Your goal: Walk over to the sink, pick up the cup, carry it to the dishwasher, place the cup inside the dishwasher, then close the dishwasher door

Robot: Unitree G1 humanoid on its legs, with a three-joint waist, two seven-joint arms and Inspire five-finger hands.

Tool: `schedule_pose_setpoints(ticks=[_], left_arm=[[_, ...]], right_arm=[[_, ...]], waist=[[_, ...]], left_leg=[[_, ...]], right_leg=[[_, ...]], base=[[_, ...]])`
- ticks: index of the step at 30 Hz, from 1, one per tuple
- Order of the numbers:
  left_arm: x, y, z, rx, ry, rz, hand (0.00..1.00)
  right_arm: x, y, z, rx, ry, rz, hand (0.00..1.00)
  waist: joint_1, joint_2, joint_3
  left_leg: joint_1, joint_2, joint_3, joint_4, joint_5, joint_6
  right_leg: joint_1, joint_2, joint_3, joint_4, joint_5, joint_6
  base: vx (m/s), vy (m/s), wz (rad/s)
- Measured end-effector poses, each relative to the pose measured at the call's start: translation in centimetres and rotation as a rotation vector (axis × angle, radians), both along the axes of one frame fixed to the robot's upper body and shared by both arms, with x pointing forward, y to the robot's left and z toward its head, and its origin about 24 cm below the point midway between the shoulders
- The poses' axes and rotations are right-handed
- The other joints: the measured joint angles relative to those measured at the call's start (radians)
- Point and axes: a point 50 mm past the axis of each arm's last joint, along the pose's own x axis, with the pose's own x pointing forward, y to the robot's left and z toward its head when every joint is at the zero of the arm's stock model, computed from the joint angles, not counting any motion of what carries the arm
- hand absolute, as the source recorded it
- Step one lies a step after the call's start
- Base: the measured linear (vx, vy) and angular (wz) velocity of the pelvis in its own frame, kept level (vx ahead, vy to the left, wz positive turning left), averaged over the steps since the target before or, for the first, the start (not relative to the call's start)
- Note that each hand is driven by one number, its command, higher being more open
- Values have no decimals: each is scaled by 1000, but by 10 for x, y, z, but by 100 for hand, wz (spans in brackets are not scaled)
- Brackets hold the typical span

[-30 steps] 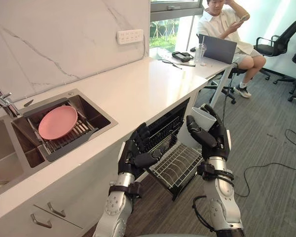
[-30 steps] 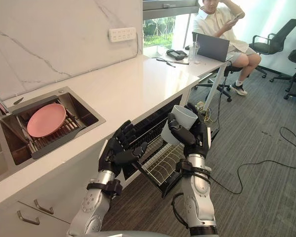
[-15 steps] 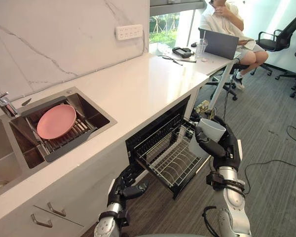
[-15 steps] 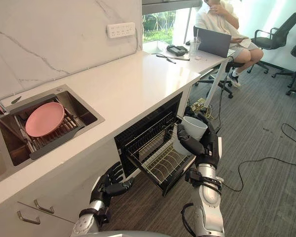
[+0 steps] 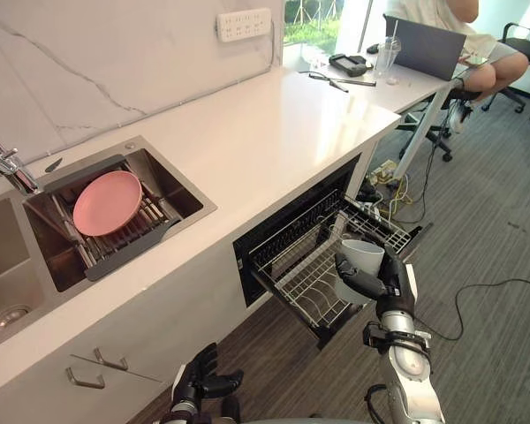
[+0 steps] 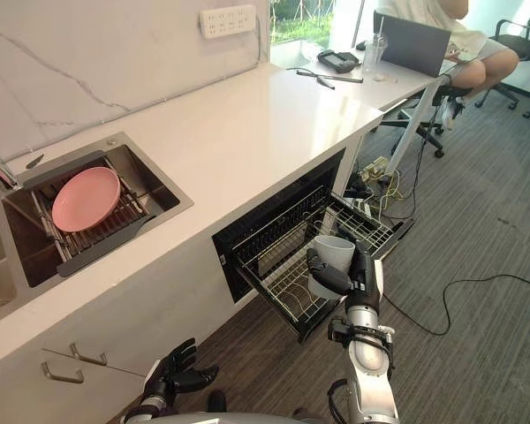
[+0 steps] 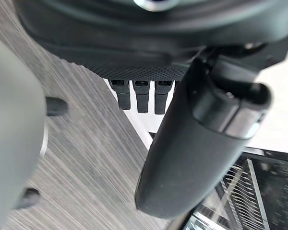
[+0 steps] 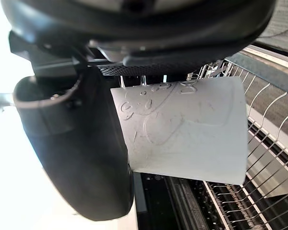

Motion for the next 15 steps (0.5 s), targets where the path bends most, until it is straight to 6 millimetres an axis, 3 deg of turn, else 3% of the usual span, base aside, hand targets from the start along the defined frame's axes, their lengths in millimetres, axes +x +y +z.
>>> schedule_pose_setpoints(ticks=[6,15], left_arm=[[8,2,-3,20,9,-17,90],[35,2,3,57,-53,-33,90]], right_arm=[[24,-6,5,-71,-7,34,30],[65,-6,25,-156,-53,96,30]], waist=[[12,20,47],[29,65,186]], left_leg=[[-36,-4,-2,4,2,1],[-161,-7,-12,63,13,2]], right_leg=[[-30,-3,-3,1,1,1],[-140,-9,-16,48,2,3]], base=[[19,-6,1],[-30,3,6]])
